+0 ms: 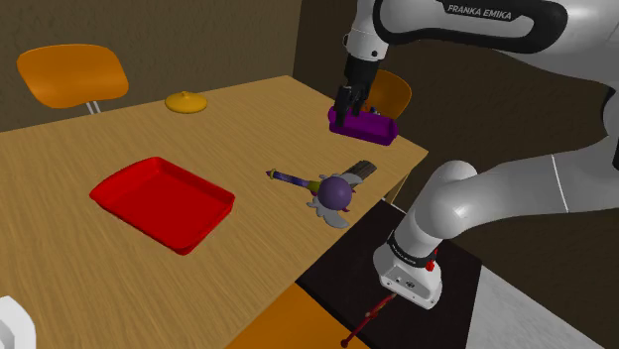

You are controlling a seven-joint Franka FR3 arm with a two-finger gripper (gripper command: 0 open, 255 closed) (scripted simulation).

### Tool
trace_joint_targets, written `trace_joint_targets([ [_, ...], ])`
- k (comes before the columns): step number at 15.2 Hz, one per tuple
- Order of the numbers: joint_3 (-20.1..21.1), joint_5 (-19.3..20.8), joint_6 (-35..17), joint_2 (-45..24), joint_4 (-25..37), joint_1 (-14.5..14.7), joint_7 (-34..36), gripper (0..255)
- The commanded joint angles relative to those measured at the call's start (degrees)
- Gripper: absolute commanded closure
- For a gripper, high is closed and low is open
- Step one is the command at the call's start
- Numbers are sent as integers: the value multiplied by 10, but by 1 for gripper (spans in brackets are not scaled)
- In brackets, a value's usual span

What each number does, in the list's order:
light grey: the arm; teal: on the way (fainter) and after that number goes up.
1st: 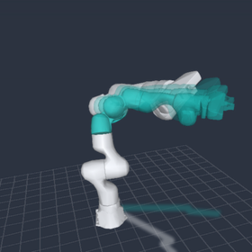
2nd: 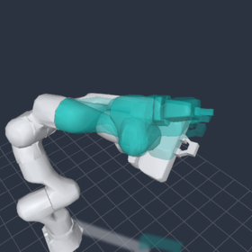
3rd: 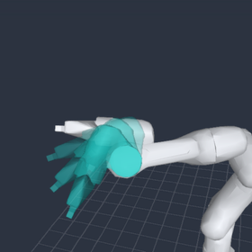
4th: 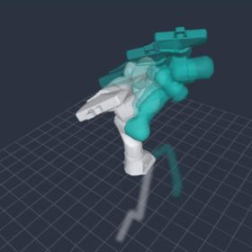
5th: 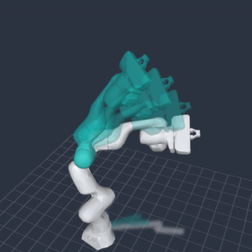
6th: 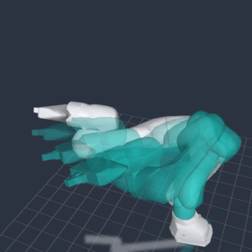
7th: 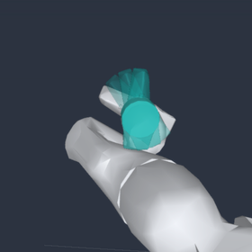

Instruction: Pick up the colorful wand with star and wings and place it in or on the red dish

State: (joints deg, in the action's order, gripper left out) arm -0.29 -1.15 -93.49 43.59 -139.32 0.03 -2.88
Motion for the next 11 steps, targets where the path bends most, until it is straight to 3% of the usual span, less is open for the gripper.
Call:
trace_joint_targets([
  [1,0,0,0,0,0,0,0,0],
  [11,-15,-80,-165,-124,-81,56,-72,0],
])
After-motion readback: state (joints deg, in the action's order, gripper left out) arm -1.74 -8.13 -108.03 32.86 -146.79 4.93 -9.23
